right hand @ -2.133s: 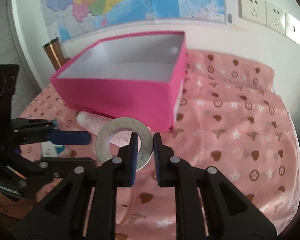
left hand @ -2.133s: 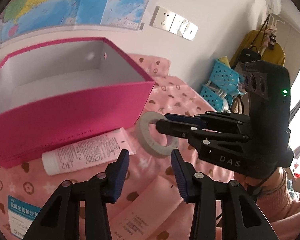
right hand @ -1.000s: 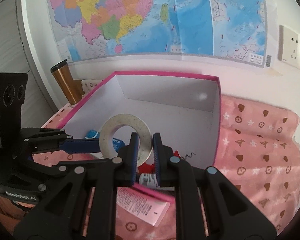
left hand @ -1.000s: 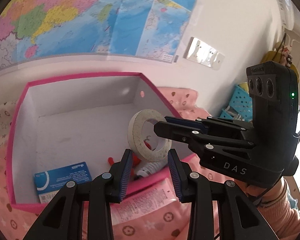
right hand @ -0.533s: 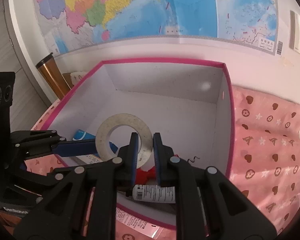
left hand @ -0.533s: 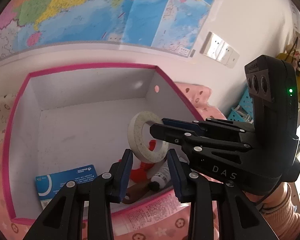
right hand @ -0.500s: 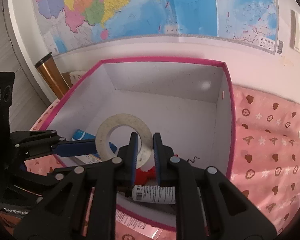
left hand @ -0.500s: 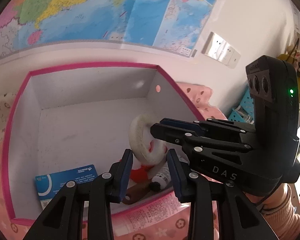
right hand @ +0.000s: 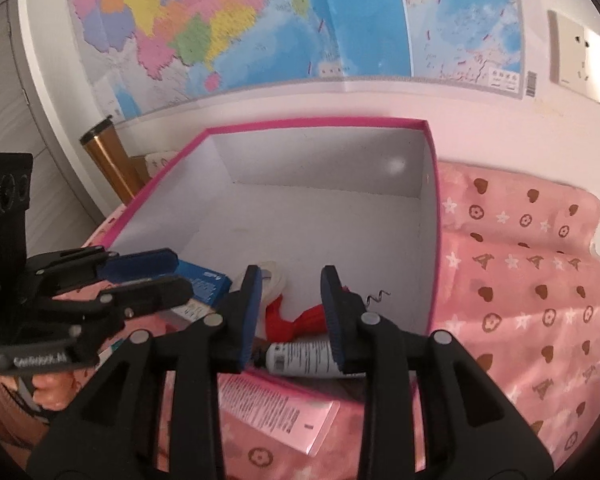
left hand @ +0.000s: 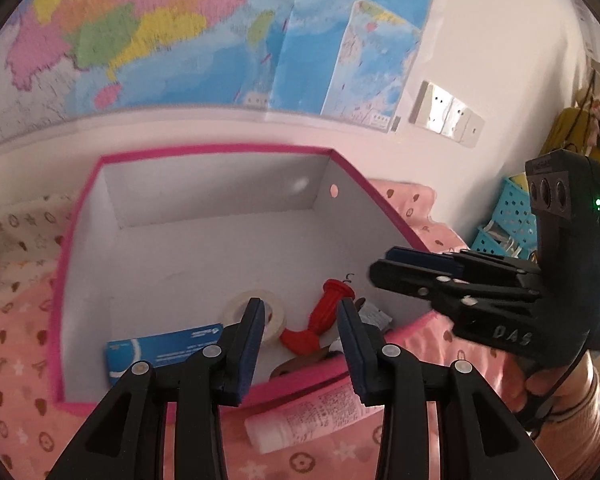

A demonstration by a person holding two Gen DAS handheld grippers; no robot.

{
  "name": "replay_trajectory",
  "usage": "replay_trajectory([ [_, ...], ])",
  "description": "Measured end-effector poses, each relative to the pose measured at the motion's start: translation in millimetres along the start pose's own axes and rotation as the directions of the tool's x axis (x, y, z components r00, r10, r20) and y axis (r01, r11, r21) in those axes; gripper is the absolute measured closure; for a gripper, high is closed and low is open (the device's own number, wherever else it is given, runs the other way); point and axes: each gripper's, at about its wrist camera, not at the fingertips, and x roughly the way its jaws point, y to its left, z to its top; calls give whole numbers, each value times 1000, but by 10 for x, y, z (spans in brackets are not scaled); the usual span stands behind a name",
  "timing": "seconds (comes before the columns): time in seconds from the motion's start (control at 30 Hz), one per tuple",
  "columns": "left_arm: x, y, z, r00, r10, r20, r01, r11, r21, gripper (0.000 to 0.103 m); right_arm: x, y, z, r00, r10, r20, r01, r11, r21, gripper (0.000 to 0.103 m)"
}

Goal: Organize rigid objects
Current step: 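Carry the tape roll into the magenta box and open the right gripper, then move the right gripper to the pink-and-white lotion tube and grasp it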

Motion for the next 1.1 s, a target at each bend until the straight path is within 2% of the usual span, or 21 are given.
replay_trajectory([
  [0.27,-319,-1,-229,998,31,50,-33,999,27,60,-317,-59,-188,999,20,48,-22,999,33,69],
  [0.53,-400,-14,-490,999,33,21,-33,999,28,58,-536,-95,-407,997,49,64,-53,996,66,67],
  [0.7,-338,-30,-628,1000,28,-13,-28,1000,14,58,-489,-128,-623,997,81,17,-83,992,99,64],
  [0.83,-251,-44,-726,998,35,-49,-34,999,12,58,-379,-171,-827,995,88,-41,-82,988,133,64],
  [1.03,-240,-22,-808,998,27,-64,-28,1000,-9,58,-302,-220,-1039,992,89,-85,-74,983,167,63],
  [1.1,-215,-21,-843,997,35,-76,-36,999,-12,58,-275,-254,-1098,991,93,-95,-74,979,189,59],
])
